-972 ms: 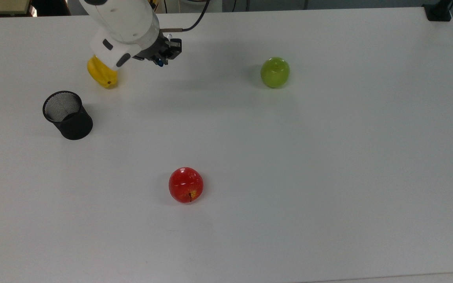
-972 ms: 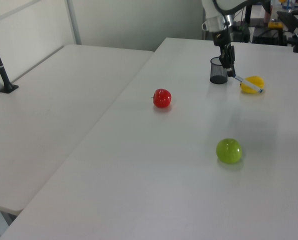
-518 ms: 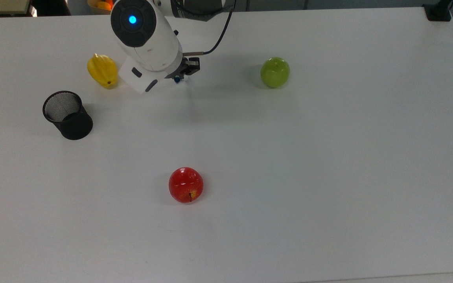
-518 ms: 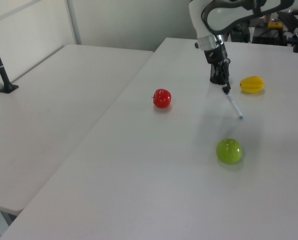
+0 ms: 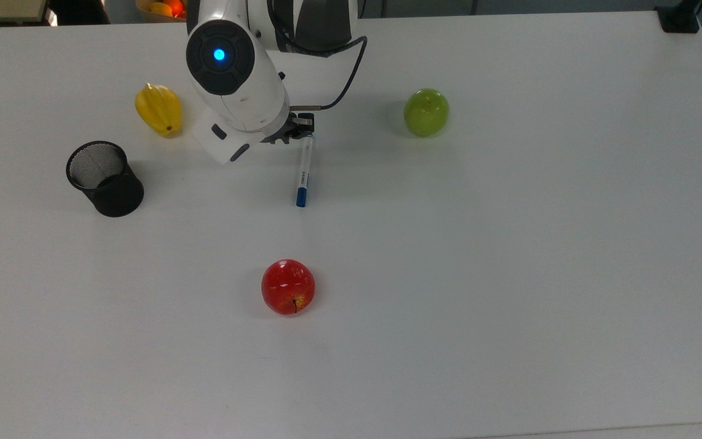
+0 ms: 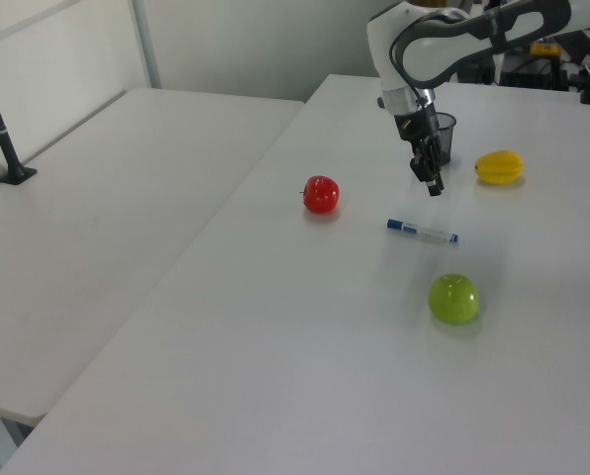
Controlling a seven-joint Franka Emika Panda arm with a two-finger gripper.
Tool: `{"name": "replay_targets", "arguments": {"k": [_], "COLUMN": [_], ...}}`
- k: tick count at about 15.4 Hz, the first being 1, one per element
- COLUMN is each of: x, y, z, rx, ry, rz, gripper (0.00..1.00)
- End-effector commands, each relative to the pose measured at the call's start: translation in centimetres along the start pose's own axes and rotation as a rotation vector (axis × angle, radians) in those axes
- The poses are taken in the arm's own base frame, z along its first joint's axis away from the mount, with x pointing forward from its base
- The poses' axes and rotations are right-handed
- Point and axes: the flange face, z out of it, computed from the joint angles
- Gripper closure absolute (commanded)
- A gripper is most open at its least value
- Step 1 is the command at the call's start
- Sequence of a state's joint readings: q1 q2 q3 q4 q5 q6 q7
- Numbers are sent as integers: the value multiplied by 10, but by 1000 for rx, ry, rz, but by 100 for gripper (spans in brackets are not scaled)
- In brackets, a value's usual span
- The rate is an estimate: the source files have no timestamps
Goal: Take marker pen
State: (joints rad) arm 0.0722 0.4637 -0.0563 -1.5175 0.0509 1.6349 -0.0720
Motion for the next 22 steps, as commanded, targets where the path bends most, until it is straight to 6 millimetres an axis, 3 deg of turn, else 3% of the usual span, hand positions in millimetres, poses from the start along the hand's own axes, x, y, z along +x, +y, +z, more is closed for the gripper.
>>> {"name": "replay_targets", "arguments": {"k": [1, 4, 6, 7, 12, 13, 14, 22], "x": [-3, -9, -18, -24, -59, -66, -73, -121], "y": [0, 7, 14, 21, 47, 52, 59, 88], "z": [-9, -25, -41, -52, -98, -107, -115, -151], "rx": [-21, -17, -13, -9, 10, 15, 18, 47], "ry": [25, 53, 80, 95, 160, 172, 185, 198], "rz": [20, 32, 43, 55, 98, 105, 107, 165], "gripper": [76, 65, 47, 43, 37, 8, 0, 0]}}
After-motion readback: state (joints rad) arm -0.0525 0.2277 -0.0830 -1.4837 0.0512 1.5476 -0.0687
